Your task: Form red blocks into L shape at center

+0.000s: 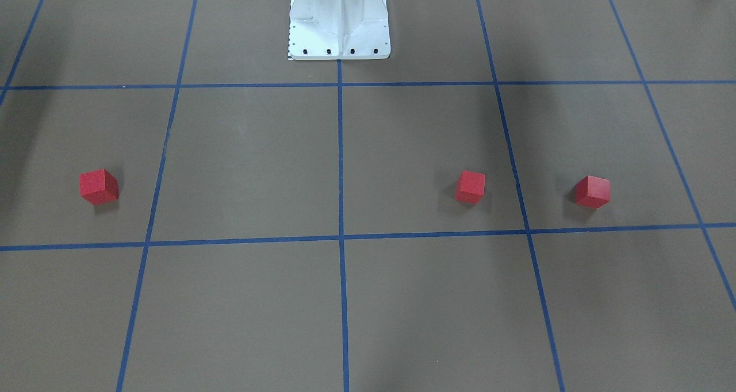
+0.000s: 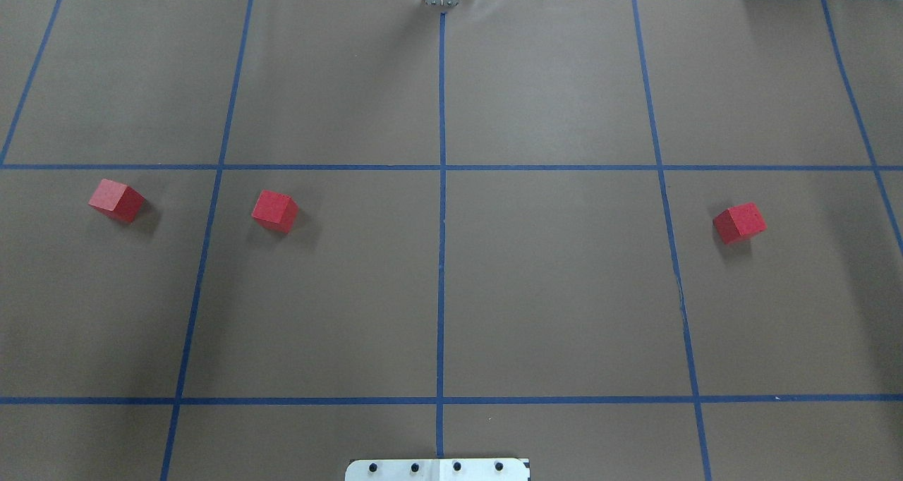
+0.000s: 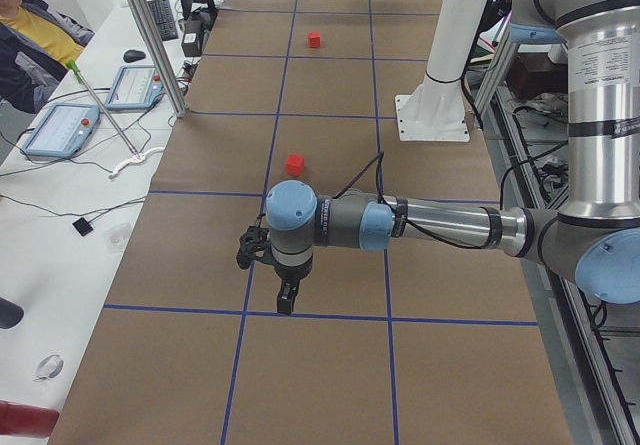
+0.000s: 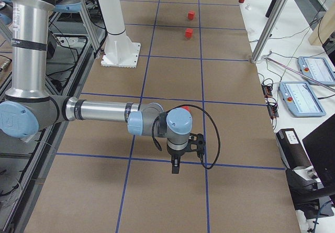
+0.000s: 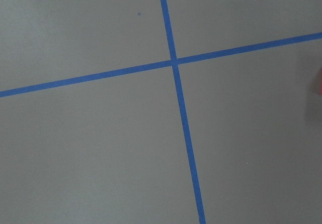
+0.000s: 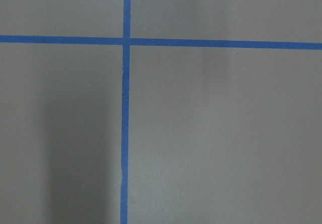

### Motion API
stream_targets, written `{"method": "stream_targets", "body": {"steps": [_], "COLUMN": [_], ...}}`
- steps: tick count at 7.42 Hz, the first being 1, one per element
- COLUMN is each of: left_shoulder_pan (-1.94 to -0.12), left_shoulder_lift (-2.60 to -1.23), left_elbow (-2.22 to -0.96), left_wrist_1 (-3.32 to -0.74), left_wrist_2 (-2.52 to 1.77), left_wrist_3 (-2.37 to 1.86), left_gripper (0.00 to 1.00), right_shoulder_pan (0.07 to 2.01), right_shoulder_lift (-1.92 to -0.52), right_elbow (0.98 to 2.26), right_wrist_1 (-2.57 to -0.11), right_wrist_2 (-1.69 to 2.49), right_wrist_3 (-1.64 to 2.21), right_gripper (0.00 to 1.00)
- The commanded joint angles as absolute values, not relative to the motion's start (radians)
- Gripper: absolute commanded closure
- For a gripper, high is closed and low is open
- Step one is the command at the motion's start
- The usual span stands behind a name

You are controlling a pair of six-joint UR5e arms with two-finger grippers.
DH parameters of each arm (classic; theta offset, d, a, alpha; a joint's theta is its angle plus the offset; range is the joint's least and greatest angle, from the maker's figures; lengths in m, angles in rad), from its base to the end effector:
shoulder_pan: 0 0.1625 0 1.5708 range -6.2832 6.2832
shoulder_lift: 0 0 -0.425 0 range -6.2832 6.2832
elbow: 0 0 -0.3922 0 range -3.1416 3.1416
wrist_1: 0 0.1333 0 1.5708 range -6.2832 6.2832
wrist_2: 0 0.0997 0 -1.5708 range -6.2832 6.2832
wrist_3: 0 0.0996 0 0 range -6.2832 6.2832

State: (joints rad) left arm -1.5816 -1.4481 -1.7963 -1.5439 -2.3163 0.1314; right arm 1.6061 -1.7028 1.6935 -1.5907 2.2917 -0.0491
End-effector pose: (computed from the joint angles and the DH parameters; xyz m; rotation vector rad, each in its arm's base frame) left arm -0.0705 -0.4423 0.6095 0.1252 0.7388 0.1432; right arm 0.0828 -0.4311 0.6651 0.0025 -0.7214 -0.0027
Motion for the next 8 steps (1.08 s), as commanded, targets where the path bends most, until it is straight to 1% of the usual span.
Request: {"method": "stream_targets", "body": {"steps": [1,3,4,5,6,7,8], "left_shoulder_pan": [-1.582,-1.582,-1.582,-1.582,-1.582,-1.582,-1.582], "left_shoulder_lift": [-1.448,-1.448,-1.457,-1.46,-1.465,-1.495,-1.531], "left_elbow": [-1.804,-1.804,-1.807,-1.857,-1.873,-1.871,-1.864], "left_wrist_1": [-1.542,-1.54,-1.542,-1.546,-1.545,-1.546,-1.561], "left_wrist_2": [-2.318,-2.304,-2.306,-2.312,-2.309,-2.309,-2.309], "left_wrist_3": [0.13,0.129,0.124,0.118,0.118,0.118,0.12], "left_gripper": [0.0,0.0,0.0,0.0,0.0,0.0,0.0], "right_shoulder_pan": [1.606,1.608,1.608,1.606,1.606,1.608,1.608], "right_shoulder_lift": [-1.703,-1.704,-1.706,-1.704,-1.697,-1.692,-1.69], "right_elbow": [1.694,1.697,1.732,1.753,1.758,1.778,1.772], "right_wrist_1": [-1.591,-1.545,-1.546,-1.543,-1.539,-1.47,-1.345], "right_wrist_2": [2.293,2.298,2.299,2.298,2.296,2.298,2.287], "right_wrist_3": [-0.049,-0.049,-0.049,-0.049,-0.048,-0.041,-0.035], "right_gripper": [0.0,0.0,0.0,0.0,0.0,0.0,0.0]}}
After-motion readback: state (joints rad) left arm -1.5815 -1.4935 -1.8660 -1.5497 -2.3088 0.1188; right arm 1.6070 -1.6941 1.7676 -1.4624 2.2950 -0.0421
